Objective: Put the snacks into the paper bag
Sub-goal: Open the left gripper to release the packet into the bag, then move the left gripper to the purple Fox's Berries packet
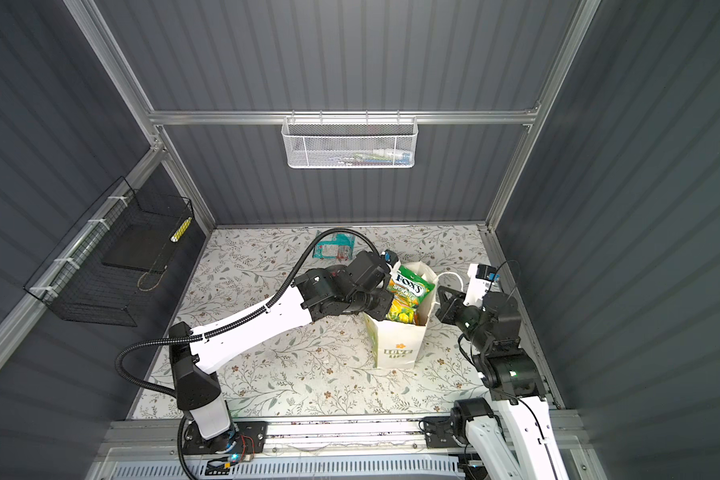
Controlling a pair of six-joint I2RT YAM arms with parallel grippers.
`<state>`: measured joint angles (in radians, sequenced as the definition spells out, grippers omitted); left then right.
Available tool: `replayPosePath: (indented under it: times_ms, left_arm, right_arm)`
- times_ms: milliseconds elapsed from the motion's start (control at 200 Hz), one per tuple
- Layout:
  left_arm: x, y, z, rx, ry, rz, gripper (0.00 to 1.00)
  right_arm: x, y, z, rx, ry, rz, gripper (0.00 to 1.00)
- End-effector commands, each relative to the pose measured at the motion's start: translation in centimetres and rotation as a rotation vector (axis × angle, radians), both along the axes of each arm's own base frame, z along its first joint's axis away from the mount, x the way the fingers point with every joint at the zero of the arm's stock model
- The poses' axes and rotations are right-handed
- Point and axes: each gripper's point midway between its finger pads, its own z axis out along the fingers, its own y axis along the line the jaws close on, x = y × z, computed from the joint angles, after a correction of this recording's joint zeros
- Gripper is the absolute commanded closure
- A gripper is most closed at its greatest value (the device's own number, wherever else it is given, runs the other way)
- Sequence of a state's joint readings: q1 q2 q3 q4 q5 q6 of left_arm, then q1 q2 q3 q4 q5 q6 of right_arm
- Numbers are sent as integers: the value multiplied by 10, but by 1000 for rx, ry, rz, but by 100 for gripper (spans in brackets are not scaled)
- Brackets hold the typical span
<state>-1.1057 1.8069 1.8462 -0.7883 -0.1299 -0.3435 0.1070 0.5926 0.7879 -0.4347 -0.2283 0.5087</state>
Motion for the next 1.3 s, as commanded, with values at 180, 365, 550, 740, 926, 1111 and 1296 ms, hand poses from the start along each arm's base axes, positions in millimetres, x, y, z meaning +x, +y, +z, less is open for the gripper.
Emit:
replayPosePath:
  times_ms: [180, 365, 550, 740, 926, 1111, 1296]
  left_arm:
    - [-19, -8, -14, 12, 72, -46, 97]
    - [-23, -11, 8, -53, 63, -68, 52]
    - [-20, -9, 30, -116, 17, -49, 38]
    - [-17, -2, 56, -197, -55, -31, 24]
    - [-12, 14, 83, -282, -138, 20, 1]
    - [-16, 38, 122, -419, -222, 55, 0]
    - [-26, 62, 143, -507, -263, 67, 0]
  right_arm:
    - [-1, 1, -3, -1, 5, 6, 100]
    - [-2, 0, -2, -1, 1, 4, 100]
    - [-1, 1, -3, -1, 6, 6, 100]
    - [-2, 0, -1, -3, -1, 5, 100]
    - [-2, 1, -2, -1, 2, 7, 100]
    - [-3, 0, -1, -2, -5, 2, 100]
    - [-3, 0, -2, 0, -2, 3, 100]
